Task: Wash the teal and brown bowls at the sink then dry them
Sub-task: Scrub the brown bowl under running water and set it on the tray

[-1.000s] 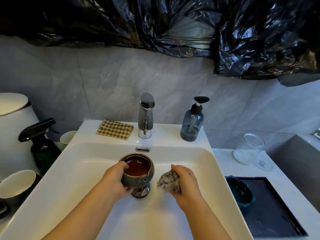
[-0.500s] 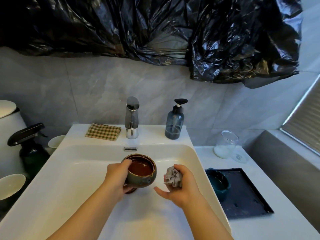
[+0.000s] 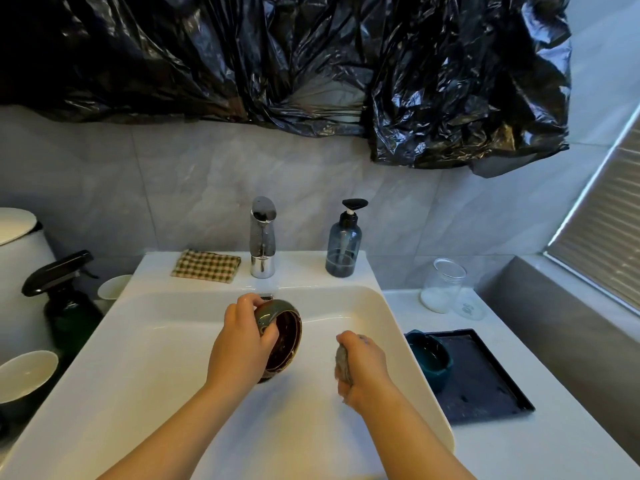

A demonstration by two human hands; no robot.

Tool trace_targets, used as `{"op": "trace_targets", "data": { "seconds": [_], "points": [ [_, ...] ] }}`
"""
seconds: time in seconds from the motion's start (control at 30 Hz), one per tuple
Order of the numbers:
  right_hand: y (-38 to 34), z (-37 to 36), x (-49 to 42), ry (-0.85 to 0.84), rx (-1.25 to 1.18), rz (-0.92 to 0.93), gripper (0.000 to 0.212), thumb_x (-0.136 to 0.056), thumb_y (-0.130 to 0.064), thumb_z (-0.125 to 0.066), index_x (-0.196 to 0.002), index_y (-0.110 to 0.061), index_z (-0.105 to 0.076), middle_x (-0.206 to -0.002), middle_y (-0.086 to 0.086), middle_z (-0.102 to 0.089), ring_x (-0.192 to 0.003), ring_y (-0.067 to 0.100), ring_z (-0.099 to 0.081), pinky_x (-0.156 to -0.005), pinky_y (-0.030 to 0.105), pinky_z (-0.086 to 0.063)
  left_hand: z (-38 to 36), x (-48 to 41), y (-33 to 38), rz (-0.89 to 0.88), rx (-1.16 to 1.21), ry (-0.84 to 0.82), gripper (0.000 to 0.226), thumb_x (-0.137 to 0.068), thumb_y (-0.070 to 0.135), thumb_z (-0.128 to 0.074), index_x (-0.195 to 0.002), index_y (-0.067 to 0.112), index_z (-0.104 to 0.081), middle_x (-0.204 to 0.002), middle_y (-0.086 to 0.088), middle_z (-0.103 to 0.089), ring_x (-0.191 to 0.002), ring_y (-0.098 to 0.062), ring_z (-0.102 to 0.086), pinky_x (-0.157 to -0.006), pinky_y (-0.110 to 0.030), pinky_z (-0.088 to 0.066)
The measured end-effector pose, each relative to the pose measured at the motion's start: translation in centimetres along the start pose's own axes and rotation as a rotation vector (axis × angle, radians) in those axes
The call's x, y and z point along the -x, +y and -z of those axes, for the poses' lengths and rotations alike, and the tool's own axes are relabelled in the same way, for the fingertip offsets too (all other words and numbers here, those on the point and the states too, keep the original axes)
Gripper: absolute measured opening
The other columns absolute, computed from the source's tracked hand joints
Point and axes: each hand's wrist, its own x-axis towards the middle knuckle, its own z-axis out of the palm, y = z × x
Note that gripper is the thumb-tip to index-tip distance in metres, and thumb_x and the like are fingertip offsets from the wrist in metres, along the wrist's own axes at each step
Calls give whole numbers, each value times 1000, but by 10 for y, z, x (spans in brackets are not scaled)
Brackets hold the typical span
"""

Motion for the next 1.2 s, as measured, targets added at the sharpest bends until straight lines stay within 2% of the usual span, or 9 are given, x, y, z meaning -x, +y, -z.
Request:
{"op": "trace_targets", "data": {
  "seconds": [0.27,0.4,0.63,0.73,0.83,0.97,1.07,1.13,1.2],
  "points": [
    [10,5,1,9,376,175,22,-89,-24,-56,-74,-12,-43,-52,6,-44,-40,14,-33,-38,19,-27,7,-11,-9,475,341,-105,23,-93,27,-53,-108,16,-39,-108,-14,-56,-92,-29,-54,-72,-39,-49],
    [8,12,8,-31,413,219,20,-90,-26,-55,-77,-12,-49,-50,6,-47,-34,14,-36,-36,20,-31,8,-9,2,727,700,-205,28,-91,22,-54,-116,8,-49,-113,-19,-57,-97,-33,-55,-58,-38,-52],
    [-38,48,17,43,365,319,20,-90,-32,-54,-90,-12,-55,-63,7,-54,-47,16,-45,-41,22,-38,-9,10,81,894,1107,-379,20,-88,1,-53,-106,5,-46,-106,-22,-51,-101,-37,-52,-82,-49,-48],
    [-61,88,17,93,259,384,11,-88,-28,-59,-86,-17,-58,-75,4,-62,-66,17,-57,-58,28,-48,-35,20,124,861,1105,-454,11,-89,-1,-51,-99,3,-47,-98,-21,-53,-99,-36,-51,-81,-48,-47],
    [-79,138,10,145,188,404,10,-86,-24,-62,-79,-20,-57,-83,5,-64,-77,16,-60,-70,32,-50,-76,29,164,843,1090,-494,21,-90,2,-52,-110,6,-47,-105,-20,-53,-98,-36,-52,-76,-49,-48],
    [-95,206,-11,263,203,370,12,-88,-23,-60,-80,-15,-56,-81,7,-61,-68,17,-55,-57,29,-42,-147,38,207,863,961,-558,24,-91,14,-56,-113,10,-47,-103,-19,-55,-89,-34,-56,-77,-51,-47],
    [-97,246,-30,314,246,332,11,-90,-21,-57,-87,-10,-55,-74,7,-56,-58,17,-48,-52,31,-41,-199,46,224,860,790,-548,26,-92,21,-53,-115,11,-47,-109,-16,-56,-75,-26,-57,-68,-42,-48],
    [-94,266,-42,311,265,285,12,-91,-20,-56,-91,-8,-54,-71,7,-54,-56,18,-46,-54,36,-46,-230,50,227,890,752,-508,30,-93,22,-52,-120,9,-47,-111,-15,-55,-81,-26,-56,-59,-36,-46],
    [-88,282,-55,316,274,244,11,-90,-18,-56,-90,-7,-53,-67,7,-53,-54,17,-45,-51,30,-41,-255,55,226,958,756,-480,34,-93,20,-53,-124,9,-46,-108,-15,-53,-83,-28,-55,-51,-35,-44]
  ]
}}
